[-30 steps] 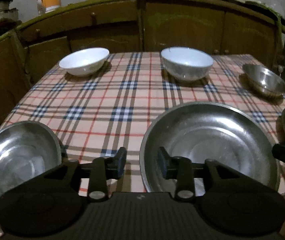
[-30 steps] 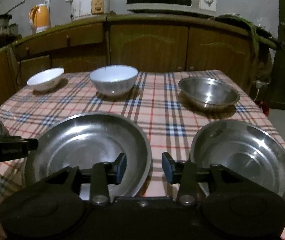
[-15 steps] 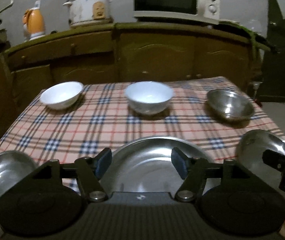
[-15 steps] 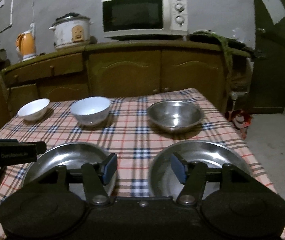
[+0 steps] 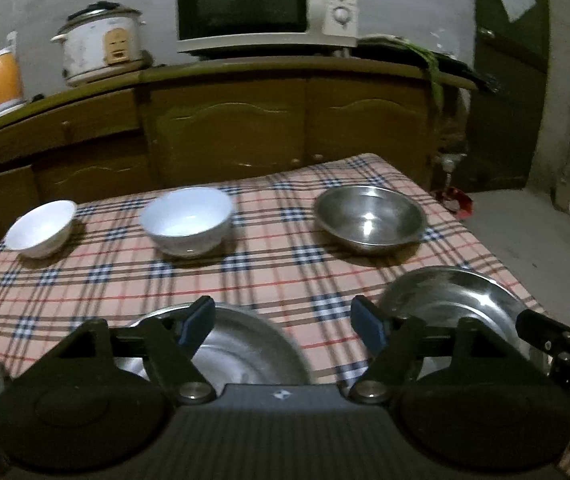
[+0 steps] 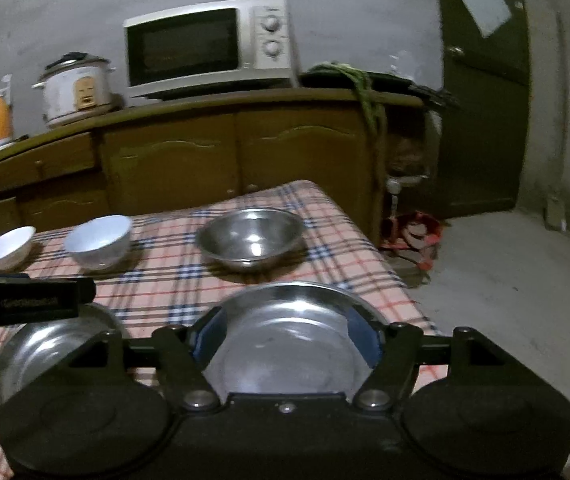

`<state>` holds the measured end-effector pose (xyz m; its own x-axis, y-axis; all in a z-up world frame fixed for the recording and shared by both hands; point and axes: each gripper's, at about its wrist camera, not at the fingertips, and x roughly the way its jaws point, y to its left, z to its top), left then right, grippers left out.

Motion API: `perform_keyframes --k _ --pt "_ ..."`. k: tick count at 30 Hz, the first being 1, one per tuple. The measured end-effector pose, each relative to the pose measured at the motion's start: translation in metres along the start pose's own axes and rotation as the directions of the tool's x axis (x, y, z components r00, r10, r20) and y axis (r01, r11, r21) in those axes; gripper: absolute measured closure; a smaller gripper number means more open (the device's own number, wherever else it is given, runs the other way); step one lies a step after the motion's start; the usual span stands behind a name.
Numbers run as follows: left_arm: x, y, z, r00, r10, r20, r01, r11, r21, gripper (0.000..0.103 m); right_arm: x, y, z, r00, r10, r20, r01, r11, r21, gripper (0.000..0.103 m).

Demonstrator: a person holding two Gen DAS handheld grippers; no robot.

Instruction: Organize plates and bowls

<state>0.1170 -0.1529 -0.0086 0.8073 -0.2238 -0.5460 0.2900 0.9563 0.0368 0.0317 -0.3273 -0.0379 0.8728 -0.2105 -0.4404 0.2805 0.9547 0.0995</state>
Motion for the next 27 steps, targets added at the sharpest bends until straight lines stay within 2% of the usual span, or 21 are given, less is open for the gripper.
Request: perform_keyframes --k 7,22,23,25,27 --pt "0.023 -0.024 -0.007 0.999 -0.024 -0.047 0.026 0.999 0.042 0.02 0.021 -0.038 -0.015 0.994 -0.077 -0.073 0.082 0.994 0.072 0.022" --pt "0.079 -0.057 -0.018 0.982 -0.065 -0.176 0.077 0.995 0.061 0.022 0.069 -0.077 -0.037 0.978 -0.08 -0.192 0.113 0.979 0.171 0.022" --pt "0.083 -0.059 -0.018 0.979 -0.071 -0.189 0.083 0.995 0.06 0.025 0.072 -0.078 -0.037 0.978 -0.069 -0.198 0.105 0.978 0.181 0.023" --pt "0.09 -0.06 -0.018 0.972 -0.091 -0.217 0.103 0.994 0.046 0.038 0.076 -0.079 -0.038 0.978 -0.052 -0.203 0.092 0.977 0.192 0.023" --pt "0.096 -0.061 -0.019 0.963 -0.112 -0.243 0.124 0.992 0.038 0.058 0.078 -0.078 -0.038 0.978 -0.035 -0.205 0.075 0.979 0.191 0.03"
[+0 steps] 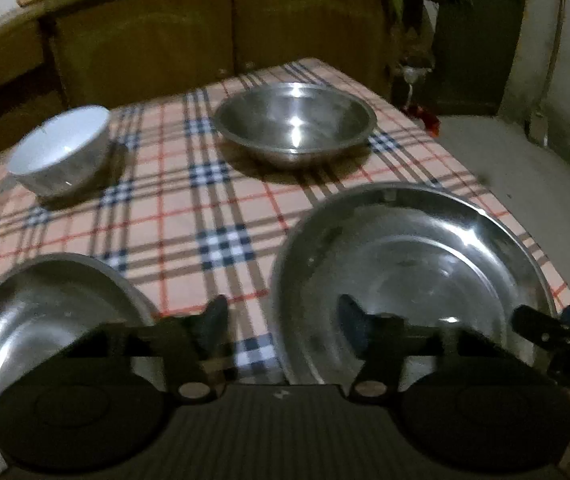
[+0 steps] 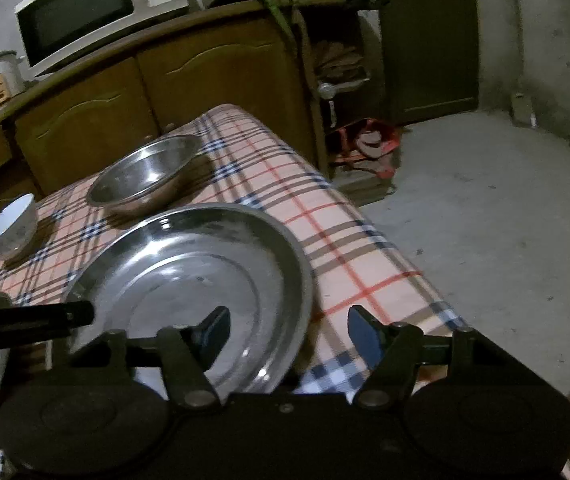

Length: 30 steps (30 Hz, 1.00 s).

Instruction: Organize plates and bowls

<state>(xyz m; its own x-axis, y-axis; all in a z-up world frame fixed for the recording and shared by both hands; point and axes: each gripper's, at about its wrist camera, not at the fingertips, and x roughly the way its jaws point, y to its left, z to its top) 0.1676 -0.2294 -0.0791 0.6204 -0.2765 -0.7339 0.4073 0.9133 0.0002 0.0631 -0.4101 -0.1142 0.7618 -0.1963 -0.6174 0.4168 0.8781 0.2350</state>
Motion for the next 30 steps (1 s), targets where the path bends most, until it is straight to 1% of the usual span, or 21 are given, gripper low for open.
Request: perform_keyframes --k 1,2,4,6,7,9,13,21,30 --pt "0.002 -0.001 0.0 1.0 -0.006 -0.009 0.006 1.0 -0.001 0.063 0.0 0.001 0.0 1.0 0.007 0.0 -0.007 1.0 -0.003 0.043" --pt "0.003 -0.001 0.0 1.0 -0.014 -0.015 0.014 1.0 -0.001 0.074 0.0 0.003 0.0 1.0 0.01 0.002 -0.01 1.0 -0.008 0.055" --pt "0.003 -0.003 -0.001 1.0 -0.004 -0.012 0.005 1.0 0.003 0.077 0.0 0.006 0.001 1.0 -0.004 0.005 0.004 1.0 -0.016 0.057" --pt "0.001 -0.003 -0.001 1.0 0.004 -0.014 -0.004 1.0 0.007 0.085 -0.002 0.005 0.001 1.0 -0.008 0.009 0.008 1.0 -0.002 0.062" --pt "0.0 -0.001 -0.001 1.0 0.002 -0.012 -0.002 1.0 0.005 0.085 -0.004 0.004 0.001 1.0 -0.015 0.012 0.015 1.0 0.004 0.065" --pt "-0.005 -0.001 0.0 1.0 -0.009 -0.004 0.009 1.0 0.004 0.085 -0.008 0.002 0.003 1.0 -0.015 0.024 0.015 1.0 0.01 0.066" --pt "-0.017 -0.004 0.002 0.999 0.006 0.032 -0.007 1.0 0.02 0.086 -0.021 0.005 0.007 0.998 -0.014 0.055 0.014 1.0 0.001 0.066" --pt "-0.046 0.0 0.003 0.996 0.016 0.09 -0.017 1.0 0.009 0.086 -0.052 0.015 0.012 0.993 -0.002 0.12 0.004 1.0 -0.017 0.066" --pt "-0.081 0.006 0.001 0.987 0.047 0.151 -0.051 0.999 0.018 0.085 -0.085 0.032 0.015 0.984 0.027 0.178 -0.017 0.998 -0.056 0.066"
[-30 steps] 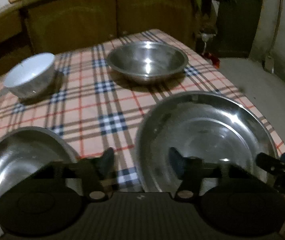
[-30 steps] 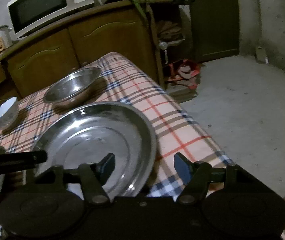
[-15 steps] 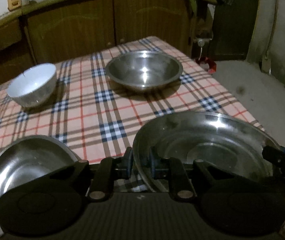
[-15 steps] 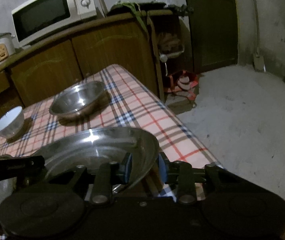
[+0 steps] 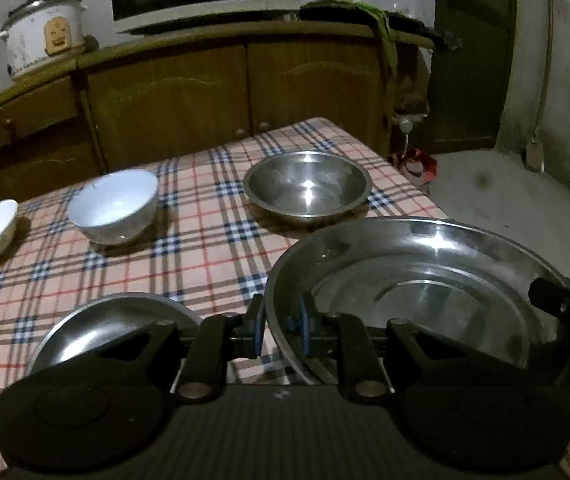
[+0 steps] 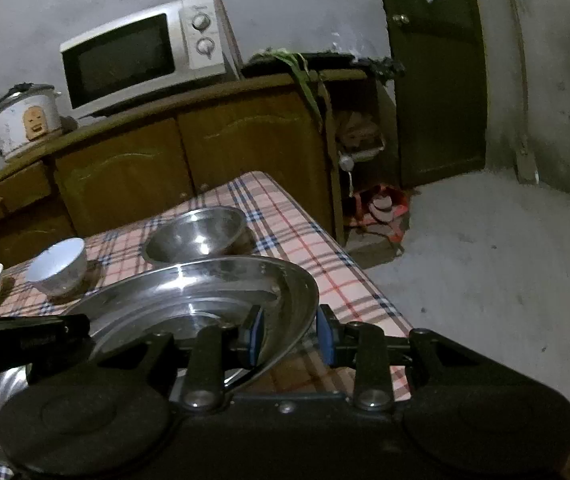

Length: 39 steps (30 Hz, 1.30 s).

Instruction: Organize plates and bowls

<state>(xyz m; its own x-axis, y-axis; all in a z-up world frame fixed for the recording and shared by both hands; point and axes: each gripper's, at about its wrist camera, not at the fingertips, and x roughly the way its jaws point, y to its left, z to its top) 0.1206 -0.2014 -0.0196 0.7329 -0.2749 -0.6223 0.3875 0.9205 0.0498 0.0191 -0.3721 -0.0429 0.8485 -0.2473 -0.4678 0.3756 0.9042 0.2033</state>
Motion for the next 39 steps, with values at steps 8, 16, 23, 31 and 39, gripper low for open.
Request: perform_keyframes --k 8,16,23,31,39 --pt "-0.023 0.013 0.002 0.999 0.027 0.037 -0.026 1.0 -0.016 0.085 -0.021 0.016 0.005 0.999 0.031 0.037 -0.03 0.999 -0.03 0.066" --pt "-0.044 0.031 -0.001 0.995 0.075 0.07 -0.073 0.997 -0.032 0.085 -0.036 0.039 0.006 0.995 0.076 0.067 -0.072 0.996 -0.06 0.066" --pt "-0.059 0.052 -0.006 0.99 0.115 0.078 -0.109 0.992 -0.069 0.084 -0.047 0.062 0.006 0.989 0.119 0.085 -0.111 0.989 -0.097 0.066" --pt "-0.074 0.074 -0.011 0.981 0.167 0.094 -0.158 0.983 -0.097 0.084 -0.056 0.089 0.002 0.983 0.163 0.086 -0.15 0.979 -0.14 0.065" --pt "-0.086 0.092 -0.017 0.971 0.212 0.108 -0.198 0.973 -0.12 0.084 -0.062 0.113 -0.002 0.977 0.196 0.084 -0.179 0.968 -0.174 0.065"
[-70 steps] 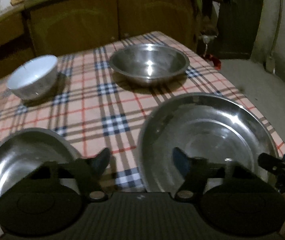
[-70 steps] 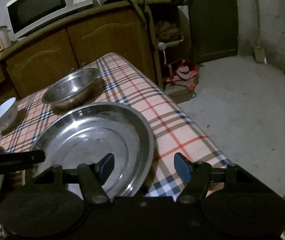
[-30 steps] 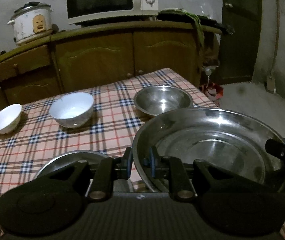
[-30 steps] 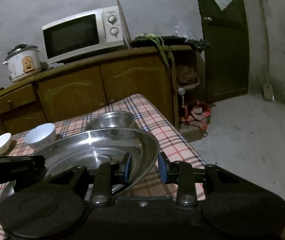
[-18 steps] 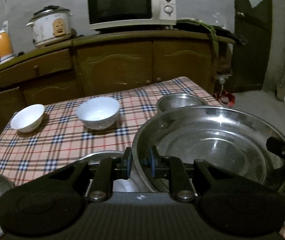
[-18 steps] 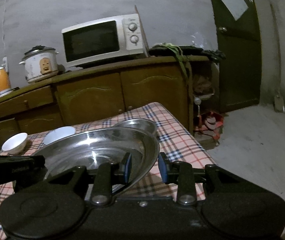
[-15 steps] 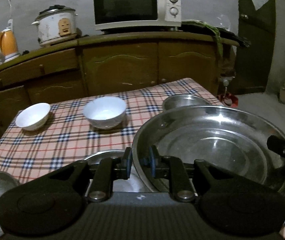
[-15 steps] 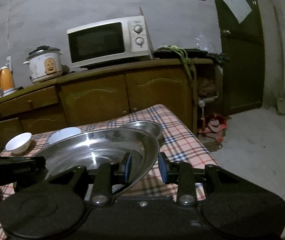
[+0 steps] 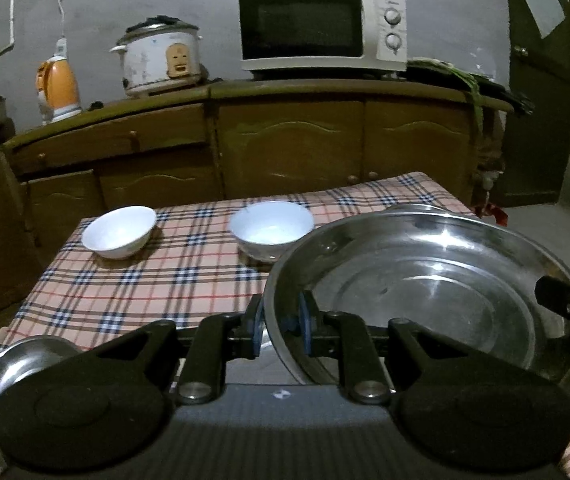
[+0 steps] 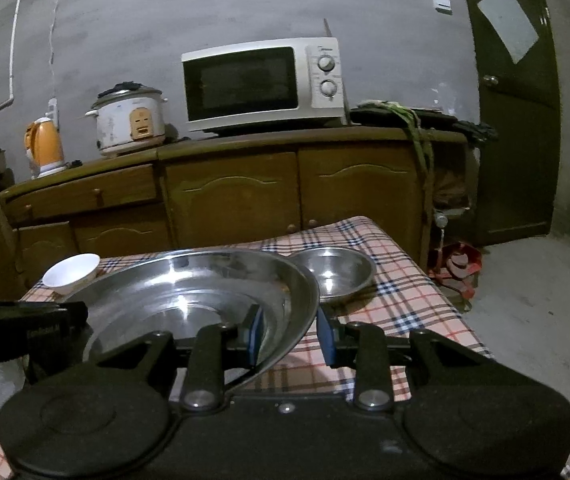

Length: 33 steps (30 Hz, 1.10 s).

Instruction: Organize plates and bowls

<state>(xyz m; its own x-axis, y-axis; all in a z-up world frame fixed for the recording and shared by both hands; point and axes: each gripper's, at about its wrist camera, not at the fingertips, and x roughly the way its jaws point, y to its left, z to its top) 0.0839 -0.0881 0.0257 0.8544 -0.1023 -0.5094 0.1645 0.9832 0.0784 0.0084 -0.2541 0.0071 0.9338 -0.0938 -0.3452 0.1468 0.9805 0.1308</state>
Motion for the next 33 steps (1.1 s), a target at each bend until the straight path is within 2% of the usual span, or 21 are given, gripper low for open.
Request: perform_keyframes --k 16,33 --pt "-0.008 0.034 -0.004 0.997 0.072 0.017 -0.071 0.997 -0.03 0.084 0.006 0.039 0.0 0.999 0.054 -0.005 -0.054 0.997 -0.056 0.065" --pt "0.013 0.064 -0.02 0.994 0.1 -0.038 -0.103 0.992 -0.071 0.084 0.034 0.069 -0.014 0.993 0.101 -0.059 -0.106 0.99 -0.088 0.065"
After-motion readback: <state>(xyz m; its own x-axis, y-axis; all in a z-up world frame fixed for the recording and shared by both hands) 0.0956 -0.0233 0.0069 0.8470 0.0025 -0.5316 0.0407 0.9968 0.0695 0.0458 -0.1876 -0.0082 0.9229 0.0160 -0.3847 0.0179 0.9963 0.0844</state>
